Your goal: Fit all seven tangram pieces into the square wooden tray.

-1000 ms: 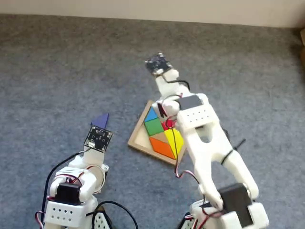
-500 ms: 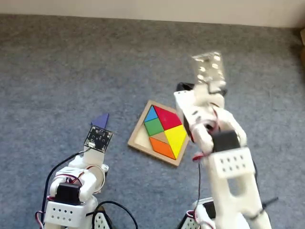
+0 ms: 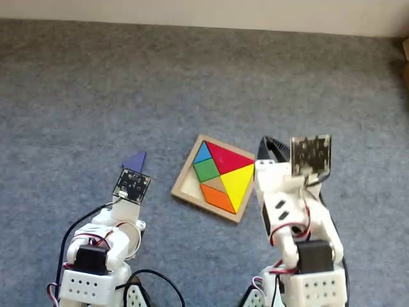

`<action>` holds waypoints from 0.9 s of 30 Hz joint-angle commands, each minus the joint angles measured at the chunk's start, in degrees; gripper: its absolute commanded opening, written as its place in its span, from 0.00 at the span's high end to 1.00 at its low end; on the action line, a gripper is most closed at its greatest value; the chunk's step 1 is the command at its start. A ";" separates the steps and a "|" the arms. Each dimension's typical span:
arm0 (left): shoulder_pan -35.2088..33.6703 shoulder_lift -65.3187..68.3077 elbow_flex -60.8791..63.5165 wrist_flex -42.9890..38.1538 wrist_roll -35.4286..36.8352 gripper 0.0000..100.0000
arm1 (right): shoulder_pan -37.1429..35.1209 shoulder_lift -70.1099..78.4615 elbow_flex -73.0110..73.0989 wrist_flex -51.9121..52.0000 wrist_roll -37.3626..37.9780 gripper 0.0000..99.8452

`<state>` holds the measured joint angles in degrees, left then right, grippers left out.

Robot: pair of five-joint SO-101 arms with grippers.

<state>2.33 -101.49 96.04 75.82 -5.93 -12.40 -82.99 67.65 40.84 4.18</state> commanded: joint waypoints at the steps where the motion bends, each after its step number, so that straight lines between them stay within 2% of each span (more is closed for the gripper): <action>1: 0.31 -3.12 1.19 0.18 0.00 0.95 | 0.66 -9.19 3.65 -1.27 -0.18 0.99; 8: 0.31 -3.12 1.19 0.18 0.00 0.95 | 0.66 -22.81 15.69 -1.27 -0.09 0.99; 21: 0.31 -3.12 1.19 0.18 0.00 0.95 | 0.66 -22.29 33.19 -1.27 -0.18 0.99; 27: 0.31 -3.12 1.19 0.18 0.00 0.95 | 3.03 -22.29 35.38 5.14 -0.53 0.99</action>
<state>2.33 -101.49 96.04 75.82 -5.93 -10.81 -104.26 95.87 43.82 4.09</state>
